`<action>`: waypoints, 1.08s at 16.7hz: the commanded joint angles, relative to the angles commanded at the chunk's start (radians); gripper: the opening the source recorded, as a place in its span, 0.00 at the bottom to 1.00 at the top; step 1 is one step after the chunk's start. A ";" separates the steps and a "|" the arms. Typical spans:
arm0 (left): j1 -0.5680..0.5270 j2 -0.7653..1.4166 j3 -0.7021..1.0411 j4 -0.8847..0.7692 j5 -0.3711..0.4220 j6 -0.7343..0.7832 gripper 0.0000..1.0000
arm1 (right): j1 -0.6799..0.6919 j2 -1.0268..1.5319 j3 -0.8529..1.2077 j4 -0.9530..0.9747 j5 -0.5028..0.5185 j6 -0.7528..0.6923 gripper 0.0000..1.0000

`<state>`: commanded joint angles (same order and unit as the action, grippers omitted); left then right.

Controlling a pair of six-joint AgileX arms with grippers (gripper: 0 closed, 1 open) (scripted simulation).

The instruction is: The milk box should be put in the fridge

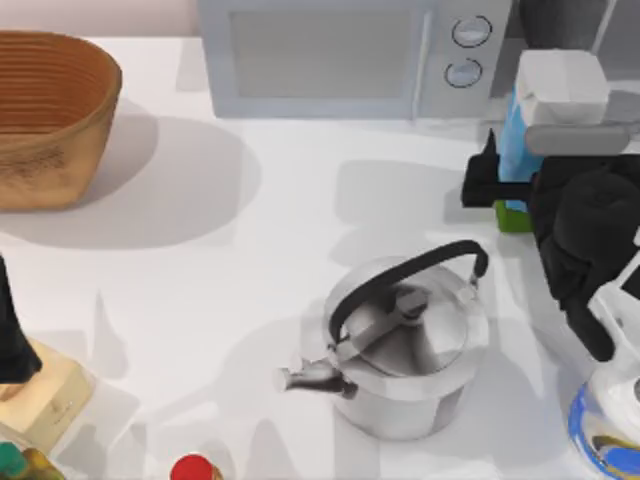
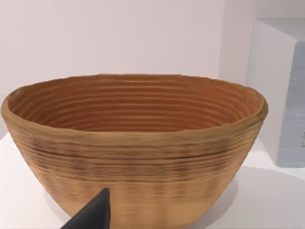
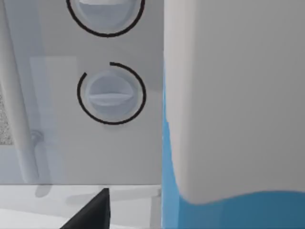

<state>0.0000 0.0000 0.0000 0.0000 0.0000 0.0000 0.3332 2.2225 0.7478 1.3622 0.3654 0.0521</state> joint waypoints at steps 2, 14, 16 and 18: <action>0.000 0.000 0.000 0.000 0.000 0.000 1.00 | 0.000 0.000 0.000 0.000 0.000 0.000 1.00; 0.000 0.000 0.000 0.000 0.000 0.000 1.00 | 0.000 0.000 0.000 0.000 0.000 0.000 0.10; 0.000 0.000 0.000 0.000 0.000 0.000 1.00 | 0.000 0.000 0.000 0.000 0.000 0.000 0.00; 0.000 0.000 0.000 0.000 0.000 0.000 1.00 | 0.000 0.000 0.000 0.000 0.000 0.000 0.00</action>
<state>0.0000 0.0000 0.0000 0.0000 0.0000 0.0000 0.3332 2.2225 0.7478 1.3622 0.3654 0.0521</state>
